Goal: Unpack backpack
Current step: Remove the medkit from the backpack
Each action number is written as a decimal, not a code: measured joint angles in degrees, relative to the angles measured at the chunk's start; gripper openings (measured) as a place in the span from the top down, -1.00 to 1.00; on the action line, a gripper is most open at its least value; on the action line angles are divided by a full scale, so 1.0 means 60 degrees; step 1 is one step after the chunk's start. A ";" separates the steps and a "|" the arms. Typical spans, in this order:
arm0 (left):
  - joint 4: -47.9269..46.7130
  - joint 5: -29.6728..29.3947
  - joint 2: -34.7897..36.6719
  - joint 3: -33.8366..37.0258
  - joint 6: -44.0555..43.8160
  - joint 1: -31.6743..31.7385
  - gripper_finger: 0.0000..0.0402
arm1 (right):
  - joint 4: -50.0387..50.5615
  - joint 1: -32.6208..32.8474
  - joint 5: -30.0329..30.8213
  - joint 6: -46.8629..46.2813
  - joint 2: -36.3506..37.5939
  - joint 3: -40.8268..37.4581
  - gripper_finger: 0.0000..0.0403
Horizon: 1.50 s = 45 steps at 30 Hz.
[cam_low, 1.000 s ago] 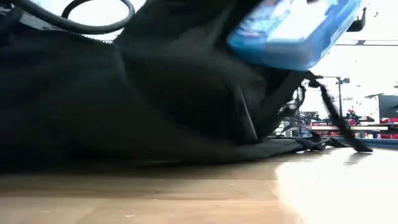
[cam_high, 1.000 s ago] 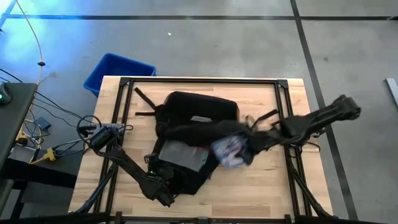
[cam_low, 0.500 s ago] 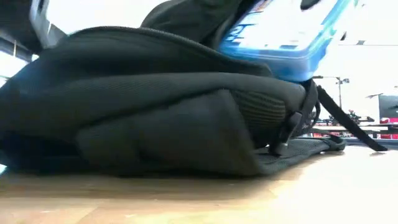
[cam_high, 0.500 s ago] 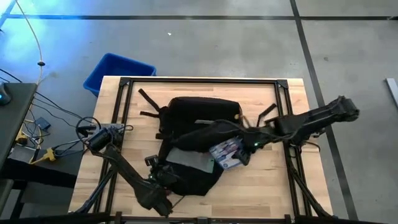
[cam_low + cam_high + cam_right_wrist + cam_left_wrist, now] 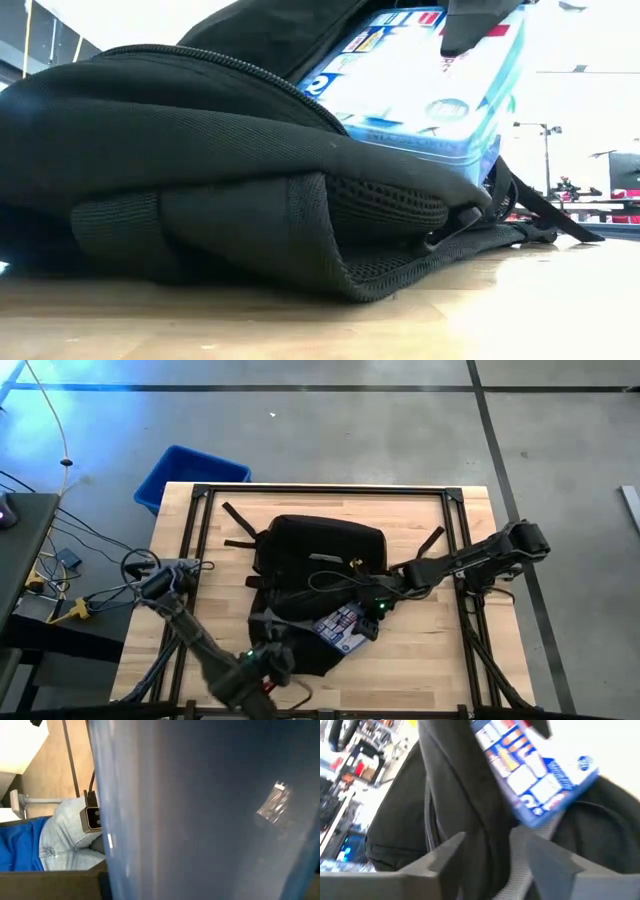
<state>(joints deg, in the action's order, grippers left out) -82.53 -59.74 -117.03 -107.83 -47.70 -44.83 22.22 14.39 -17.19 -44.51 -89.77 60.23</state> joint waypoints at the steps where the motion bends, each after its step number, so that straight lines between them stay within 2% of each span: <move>1: 0.0105 0.0002 0.0000 0.0000 0.0165 0.0183 -0.10 | 0.0007 0.0000 0.0003 0.0000 0.0031 0.0000 0.30; 4: 0.0527 -0.0009 0.0004 -0.0004 0.0867 0.0683 -0.31 | 0.0007 0.0042 0.0010 -0.0003 0.0086 0.0000 0.30; 7: 0.0830 0.0002 0.0004 -0.0004 0.1343 0.1143 -0.42 | -0.0021 0.0074 0.0036 0.0004 0.0104 0.0000 0.30; 12: 0.0923 0.0372 -0.0058 0.0167 0.1845 0.1954 -0.43 | -0.0037 0.0286 0.0087 0.0084 0.0104 0.0000 0.30; 14: 0.1000 0.0643 -0.0058 0.0424 0.1990 0.2297 -0.38 | -0.0041 0.0420 0.0089 0.0087 0.0104 0.0000 0.30; 17: 0.0943 0.0994 -0.0062 0.0893 0.2061 0.2734 -0.07 | -0.0041 0.0644 0.0065 0.0088 0.0104 -0.0004 0.30; 21: 0.0348 0.1182 -0.0062 0.1499 0.1696 0.3182 0.72 | -0.0039 0.0994 -0.0083 0.0183 0.0104 -0.0011 0.30; 22: -0.0003 0.1193 -0.0062 0.1632 0.1394 0.3289 0.85 | -0.0041 0.1083 -0.0075 0.0216 0.0104 -0.0011 0.30; 26: -0.1291 0.1171 -0.0015 0.2431 -0.0086 0.3570 0.93 | -0.0118 0.1652 0.0236 0.0368 0.0244 -0.0021 0.30; 29: -0.1040 0.1656 0.0369 0.3452 -0.0264 0.3663 0.98 | -0.0130 0.2061 0.1071 0.0241 0.0708 -0.0019 0.30; 31: -0.1125 0.2069 0.0594 0.4095 -0.0866 0.3664 0.98 | 0.0434 0.2134 0.1929 -0.0035 0.1210 -0.0020 0.30; 37: -0.1328 0.3951 0.1167 0.5463 -0.2845 0.2759 0.99 | 0.3466 0.1620 0.5076 -0.0970 0.3072 -0.0018 0.30; 41: -0.1315 0.5106 0.1282 0.5432 -0.4089 0.1789 1.00 | 0.4784 0.0346 0.6690 -0.1758 0.4238 -0.0410 0.30; 43: -0.1315 0.5191 0.1319 0.5192 -0.4474 0.1385 1.00 | 0.4464 -0.0626 0.6842 -0.1745 0.4740 -0.0894 0.30; 45: -0.1277 0.5109 0.1311 0.4930 -0.4513 0.1121 1.00 | 0.3834 -0.1756 0.6485 -0.1479 0.5017 -0.1466 0.30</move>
<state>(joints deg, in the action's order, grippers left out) -90.19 -29.08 -109.16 -78.25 -74.78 -38.10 45.23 3.85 21.72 -53.38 -59.67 51.43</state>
